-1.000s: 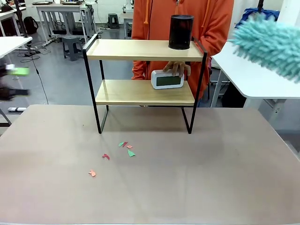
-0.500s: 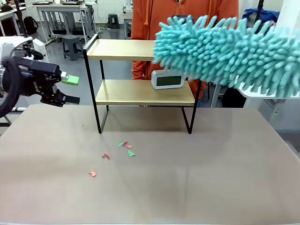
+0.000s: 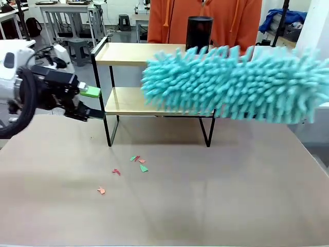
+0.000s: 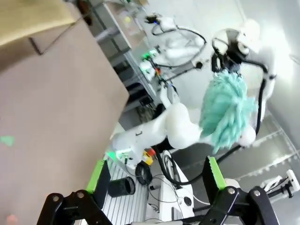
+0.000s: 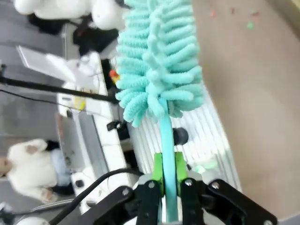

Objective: Clean the shelf.
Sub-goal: Hand the Duster back to the human.

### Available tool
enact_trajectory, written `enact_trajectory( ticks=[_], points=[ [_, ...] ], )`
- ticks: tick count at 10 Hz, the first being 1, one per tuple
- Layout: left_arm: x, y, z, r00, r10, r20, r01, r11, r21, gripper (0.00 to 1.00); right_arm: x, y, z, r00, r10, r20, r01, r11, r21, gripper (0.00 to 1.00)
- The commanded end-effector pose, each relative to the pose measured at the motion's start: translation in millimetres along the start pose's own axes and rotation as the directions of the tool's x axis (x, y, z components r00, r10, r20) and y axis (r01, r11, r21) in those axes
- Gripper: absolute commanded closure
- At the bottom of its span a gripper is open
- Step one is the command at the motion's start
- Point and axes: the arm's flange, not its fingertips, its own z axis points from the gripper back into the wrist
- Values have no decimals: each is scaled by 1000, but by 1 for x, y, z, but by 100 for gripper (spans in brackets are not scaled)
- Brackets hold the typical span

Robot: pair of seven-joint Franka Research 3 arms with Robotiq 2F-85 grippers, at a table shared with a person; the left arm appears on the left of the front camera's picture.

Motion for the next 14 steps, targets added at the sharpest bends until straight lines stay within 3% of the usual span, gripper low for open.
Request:
enact_trajectory(
  ticks=[1,4,9,11,14],
  points=[
    [10,5,-18,997,-75,-18,73,992,-100,0,37,-22,13,983,63,-174,-51,996,73,87],
    [14,8,-52,986,-139,-89,123,979,-164,0,74,-33,-21,954,140,-265,-98,982,163,87],
    [9,-7,-84,960,-197,-200,100,905,-413,0,90,-49,-53,936,143,-321,-73,973,219,87],
    [2,-14,-98,940,-224,-258,91,892,-442,0,95,-52,-56,941,153,-303,-82,969,233,87],
    [-13,-11,-116,915,-258,-311,126,913,-388,0,92,-58,-59,955,113,-275,-47,971,233,87]
  ],
)
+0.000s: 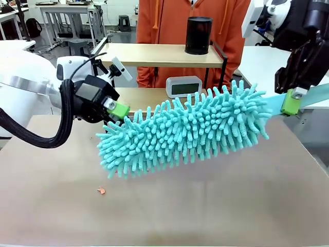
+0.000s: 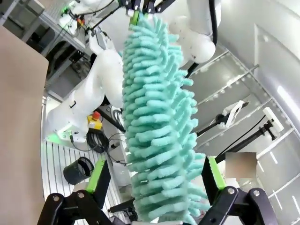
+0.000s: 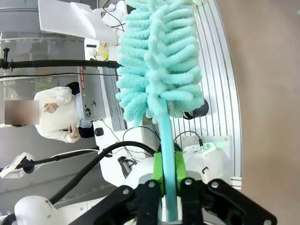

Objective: Clean the shelf.
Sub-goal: Hand the Duster back to the human.

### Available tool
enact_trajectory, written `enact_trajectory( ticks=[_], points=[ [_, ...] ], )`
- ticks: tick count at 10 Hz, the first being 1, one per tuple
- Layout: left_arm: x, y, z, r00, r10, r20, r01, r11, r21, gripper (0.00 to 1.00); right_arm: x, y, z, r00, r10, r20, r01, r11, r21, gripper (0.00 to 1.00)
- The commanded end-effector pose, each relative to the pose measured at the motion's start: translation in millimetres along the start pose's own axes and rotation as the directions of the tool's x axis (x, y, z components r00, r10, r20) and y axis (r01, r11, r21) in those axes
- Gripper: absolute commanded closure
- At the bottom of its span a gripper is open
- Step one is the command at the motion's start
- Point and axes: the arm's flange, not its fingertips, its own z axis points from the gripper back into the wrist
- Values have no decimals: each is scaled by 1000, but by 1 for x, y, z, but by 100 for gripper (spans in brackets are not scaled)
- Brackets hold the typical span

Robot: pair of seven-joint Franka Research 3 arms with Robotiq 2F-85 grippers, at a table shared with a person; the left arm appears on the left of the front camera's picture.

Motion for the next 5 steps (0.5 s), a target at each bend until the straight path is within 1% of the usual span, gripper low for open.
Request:
enact_trajectory(
  ticks=[1,2,5],
  points=[
    [-8,3,-11,997,-45,-56,47,998,34,0,-1,-5,-1,999,-5,33,5,1000,6,87],
    [-10,2,-14,996,-69,-63,74,995,71,0,-2,-8,-2,999,-10,34,10,1000,10,87],
    [-12,-1,-19,993,-86,-83,90,995,39,0,-3,-10,-3,999,-12,45,11,1000,18,87]
  ],
)
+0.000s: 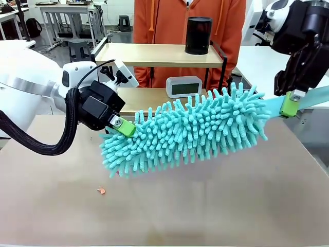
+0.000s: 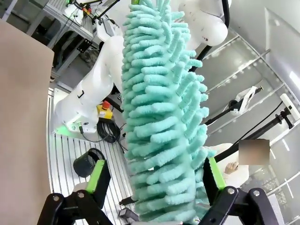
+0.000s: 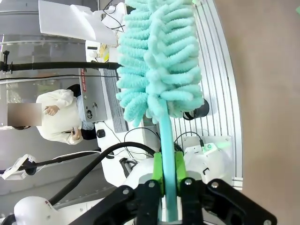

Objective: Clean the shelf.
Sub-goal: Hand the Duster back to the human.

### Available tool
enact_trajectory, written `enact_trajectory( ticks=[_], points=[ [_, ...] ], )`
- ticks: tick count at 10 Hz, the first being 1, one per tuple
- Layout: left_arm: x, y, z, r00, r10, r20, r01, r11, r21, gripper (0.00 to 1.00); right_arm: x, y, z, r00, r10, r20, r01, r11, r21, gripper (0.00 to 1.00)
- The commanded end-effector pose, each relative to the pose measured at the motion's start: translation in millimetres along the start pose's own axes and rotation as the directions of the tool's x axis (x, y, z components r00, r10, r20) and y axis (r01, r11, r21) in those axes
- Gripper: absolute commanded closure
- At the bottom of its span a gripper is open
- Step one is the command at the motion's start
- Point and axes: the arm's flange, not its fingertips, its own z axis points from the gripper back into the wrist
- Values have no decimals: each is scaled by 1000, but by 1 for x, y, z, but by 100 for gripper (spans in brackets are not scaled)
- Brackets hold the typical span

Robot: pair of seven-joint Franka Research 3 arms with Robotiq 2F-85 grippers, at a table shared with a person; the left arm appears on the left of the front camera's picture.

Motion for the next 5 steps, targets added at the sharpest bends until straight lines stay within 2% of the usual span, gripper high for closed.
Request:
enact_trajectory(
  ticks=[1,2,3,5],
  points=[
    [-8,-2,-3,999,-40,-19,40,999,1,0,-1,-2,-1,999,2,39,-3,1000,6,87],
    [-8,-2,-4,998,-48,-38,47,999,-18,19,-2,-2,-2,999,-6,41,6,1000,6,87],
    [-7,-3,-5,998,-40,-55,39,999,-28,58,-4,-3,-2,999,-14,48,13,1000,7,87],
    [-9,-5,-6,997,-45,-65,42,998,-37,100,-5,-4,-2,998,-23,51,22,1000,8,87]
  ],
)
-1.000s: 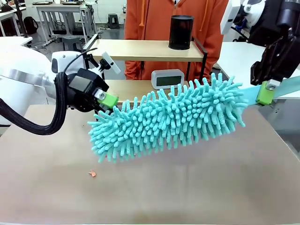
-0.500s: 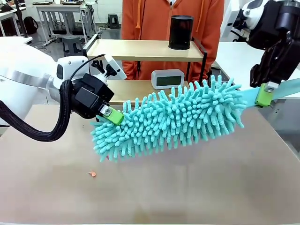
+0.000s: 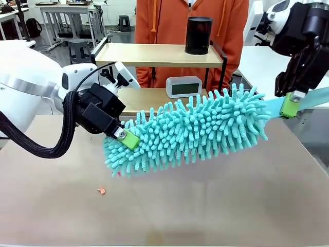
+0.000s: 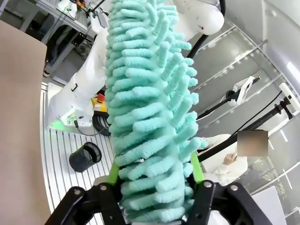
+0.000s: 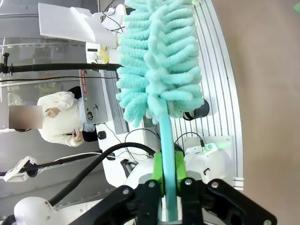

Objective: Clean the shelf.
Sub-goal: Hand the Duster back to the human.

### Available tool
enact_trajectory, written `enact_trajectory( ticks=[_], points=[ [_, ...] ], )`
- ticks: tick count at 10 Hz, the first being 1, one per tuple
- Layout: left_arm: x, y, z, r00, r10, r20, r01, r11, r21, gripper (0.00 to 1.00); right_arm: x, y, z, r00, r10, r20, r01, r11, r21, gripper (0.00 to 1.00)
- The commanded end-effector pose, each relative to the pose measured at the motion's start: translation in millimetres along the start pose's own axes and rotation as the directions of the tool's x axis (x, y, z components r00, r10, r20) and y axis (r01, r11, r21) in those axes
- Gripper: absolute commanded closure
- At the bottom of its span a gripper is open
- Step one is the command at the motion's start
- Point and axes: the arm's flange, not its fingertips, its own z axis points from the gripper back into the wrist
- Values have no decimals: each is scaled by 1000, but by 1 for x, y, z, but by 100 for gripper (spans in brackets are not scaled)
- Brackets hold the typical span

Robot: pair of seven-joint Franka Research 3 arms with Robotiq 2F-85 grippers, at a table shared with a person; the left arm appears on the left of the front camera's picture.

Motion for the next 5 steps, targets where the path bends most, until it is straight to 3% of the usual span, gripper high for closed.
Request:
enact_trajectory(
  ticks=[1,3,5],
  points=[
    [-4,-4,-1,999,-39,-24,38,999,-5,100,0,2,-3,999,-6,37,5,1000,5,87],
    [-5,-6,-2,999,-45,-14,45,999,-1,94,0,2,-4,1000,0,27,0,1000,5,87],
    [-7,-8,-2,999,-46,-13,46,999,4,100,-2,2,-6,1000,-8,30,8,1000,7,87]
  ],
)
